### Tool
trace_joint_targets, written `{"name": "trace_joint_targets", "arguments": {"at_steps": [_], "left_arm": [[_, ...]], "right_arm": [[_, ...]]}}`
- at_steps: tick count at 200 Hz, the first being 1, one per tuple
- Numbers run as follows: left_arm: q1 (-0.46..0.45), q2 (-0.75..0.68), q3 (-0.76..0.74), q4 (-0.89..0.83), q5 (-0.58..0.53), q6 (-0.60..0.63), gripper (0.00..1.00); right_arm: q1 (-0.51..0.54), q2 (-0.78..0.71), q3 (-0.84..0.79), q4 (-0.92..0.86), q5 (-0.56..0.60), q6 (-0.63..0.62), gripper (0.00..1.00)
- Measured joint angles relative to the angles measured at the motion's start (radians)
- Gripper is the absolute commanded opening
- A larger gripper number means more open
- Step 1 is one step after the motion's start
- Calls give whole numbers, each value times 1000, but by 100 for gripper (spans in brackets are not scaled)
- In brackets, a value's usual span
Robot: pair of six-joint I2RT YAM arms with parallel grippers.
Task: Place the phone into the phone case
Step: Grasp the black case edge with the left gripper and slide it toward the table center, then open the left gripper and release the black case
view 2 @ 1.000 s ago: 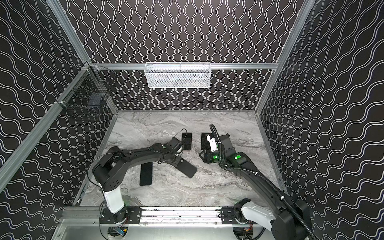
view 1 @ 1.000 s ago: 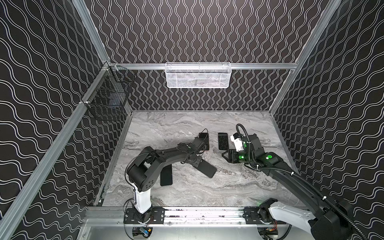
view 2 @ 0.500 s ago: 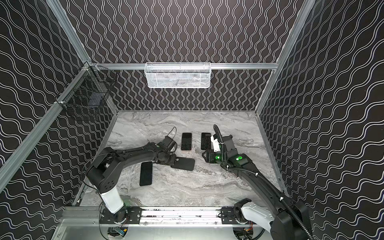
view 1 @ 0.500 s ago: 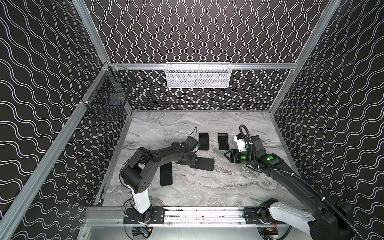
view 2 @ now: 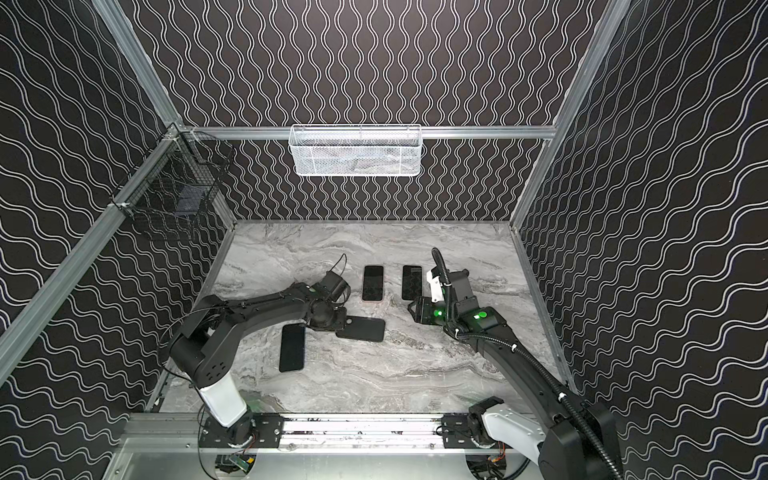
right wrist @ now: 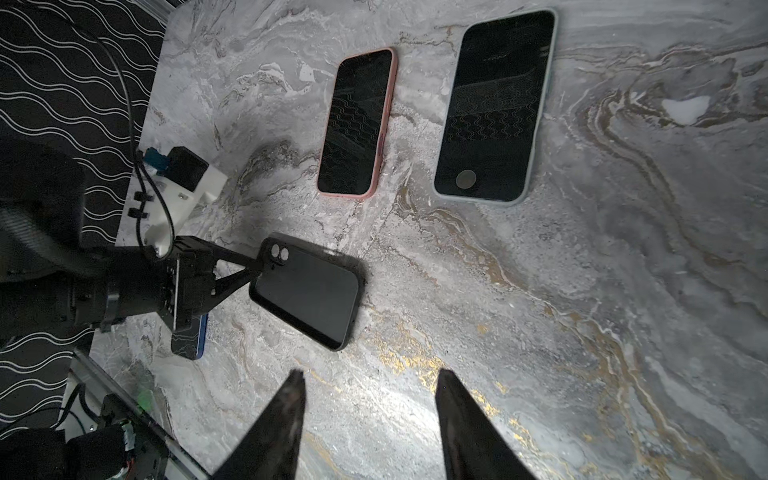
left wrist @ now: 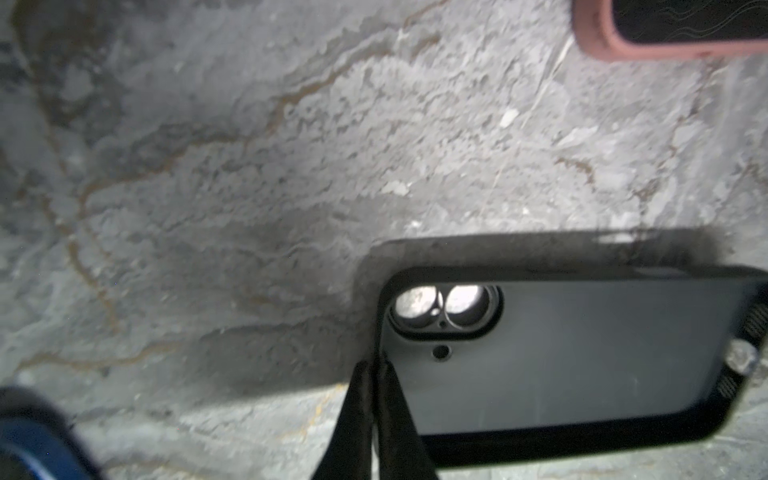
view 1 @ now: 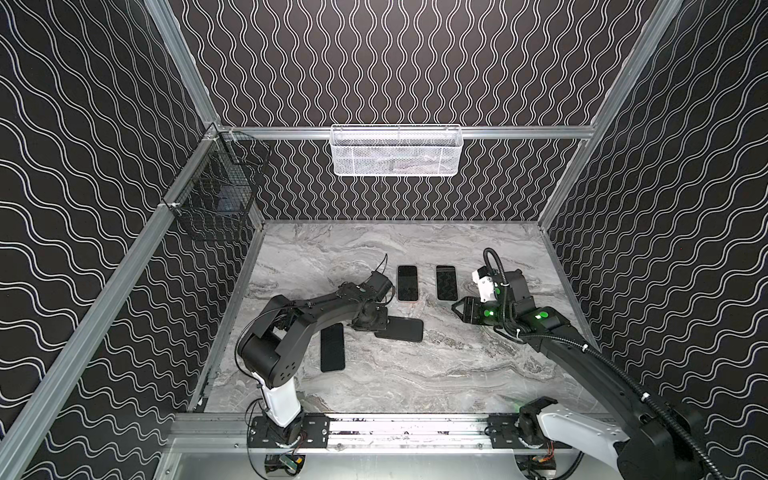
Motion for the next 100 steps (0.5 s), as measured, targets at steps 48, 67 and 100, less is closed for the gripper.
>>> {"name": "trace_joint_targets", "arguments": {"at_steps": [48, 67, 100], "left_arm": [[2, -26, -25, -14, 1, -29, 15], [2, -35, -45, -11, 3, -46, 15], [2, -46, -58, 4, 13, -81, 11]], "right_arm": [[0, 5, 0, 8, -3, 0, 53], [-1, 2, 0, 8, -3, 0, 53], [-2, -6, -6, 10, -3, 3, 53]]}}
